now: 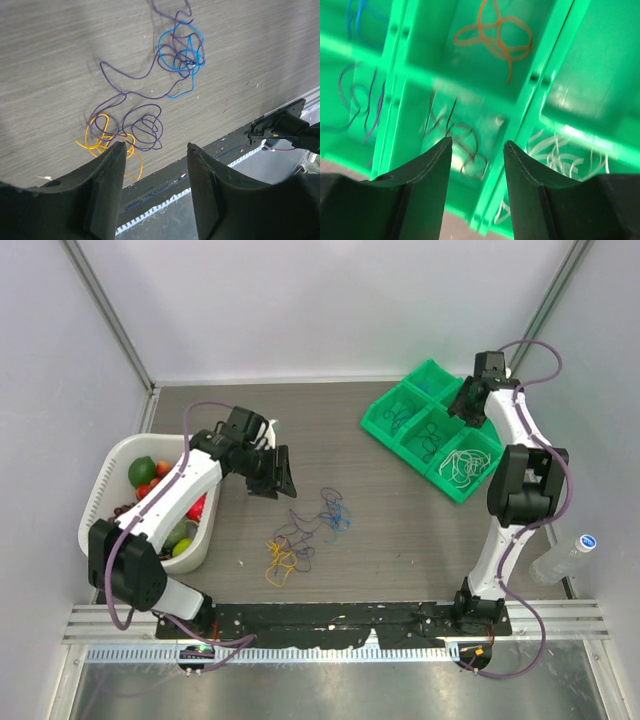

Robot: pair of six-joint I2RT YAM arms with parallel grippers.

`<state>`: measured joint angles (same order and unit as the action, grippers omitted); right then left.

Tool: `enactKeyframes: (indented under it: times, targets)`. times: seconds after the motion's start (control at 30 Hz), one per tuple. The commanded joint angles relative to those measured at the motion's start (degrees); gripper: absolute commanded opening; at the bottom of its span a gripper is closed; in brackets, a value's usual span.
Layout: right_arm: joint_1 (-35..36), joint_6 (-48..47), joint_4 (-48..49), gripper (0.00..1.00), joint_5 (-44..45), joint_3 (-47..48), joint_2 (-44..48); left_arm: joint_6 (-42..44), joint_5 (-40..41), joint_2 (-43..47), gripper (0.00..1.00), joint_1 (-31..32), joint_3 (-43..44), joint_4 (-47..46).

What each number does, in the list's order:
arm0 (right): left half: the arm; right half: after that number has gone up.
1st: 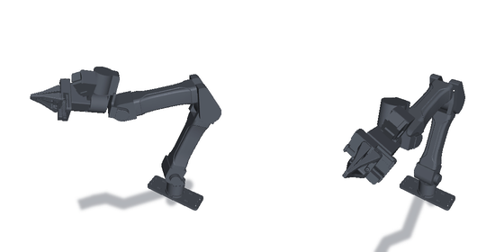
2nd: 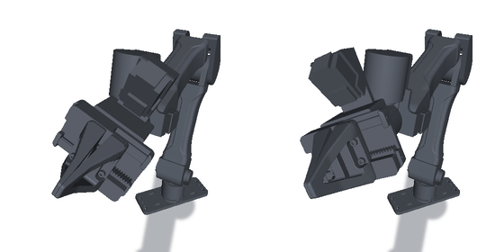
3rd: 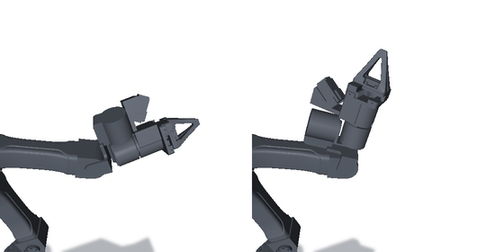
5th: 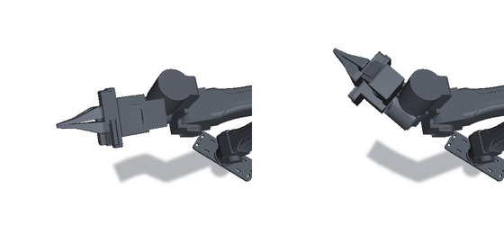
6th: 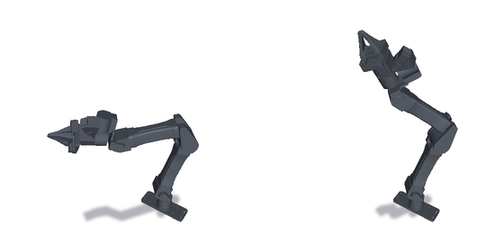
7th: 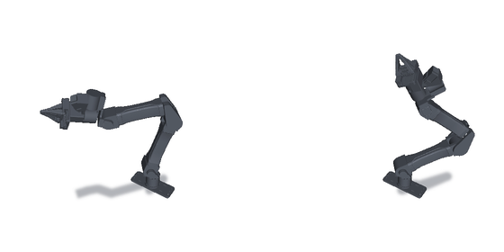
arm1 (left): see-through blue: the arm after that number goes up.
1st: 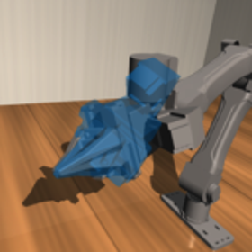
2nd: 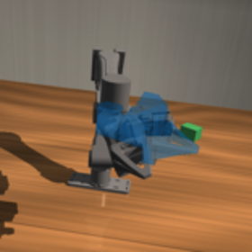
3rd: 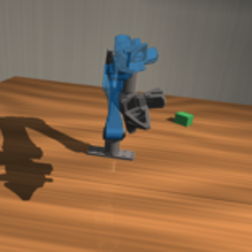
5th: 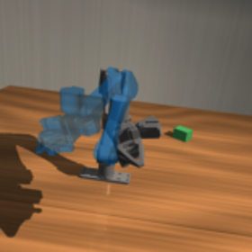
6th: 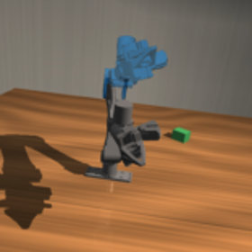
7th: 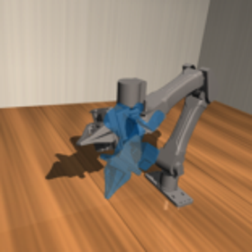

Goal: Untangle the cables

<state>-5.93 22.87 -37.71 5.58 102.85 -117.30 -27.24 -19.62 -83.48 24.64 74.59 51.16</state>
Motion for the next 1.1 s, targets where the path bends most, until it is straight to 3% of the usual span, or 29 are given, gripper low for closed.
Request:
enactKeyframes:
  times: [0.0, 0.2, 0.37, 0.5, 0.6, 0.8, 1.07]
  targets:
    - [4.2, 1.2, 0.2, 0.51, -3.6, -7.6, 13.1, -0.8, -3.6, -1.6, 0.54, 0.2, -3.6, -4.5]
    - [20.9, -2.8, 6.5, 0.51, -19.7, -21.0, 21.0, 2.1, 2.5, -6.6, 0.48, 0.3, -4.7, 0.0]
    - [36.6, -4.1, 17.9, 0.53, -31.5, -32.2, 24.4, 2.0, 4.1, -2.3, 0.43, 0.3, -8.2, 1.4]
    - [44.3, -6.3, 20.9, 0.54, -39.1, -32.5, 20.1, 2.0, 3.3, 3.1, 0.61, 0.3, -13.2, 3.1]
    - [48.6, -7.1, 21.4, 0.54, -39.9, -31.9, 16.8, 1.1, 3.2, 5.3, 0.63, 0.3, -17.4, 1.9]
    - [50.6, -8.7, 21.2, 0.54, -39.9, -31.9, 14.3, 0.3, 3.7, 1.9, 0.46, 0.3, -18.1, -2.5]
    - [50.7, -11.4, 18.1, 0.54, -39.4, -31.7, 12.3, 0.4, 4.4, -2.1, 0.44, 0.3, -17.4, -3.0]
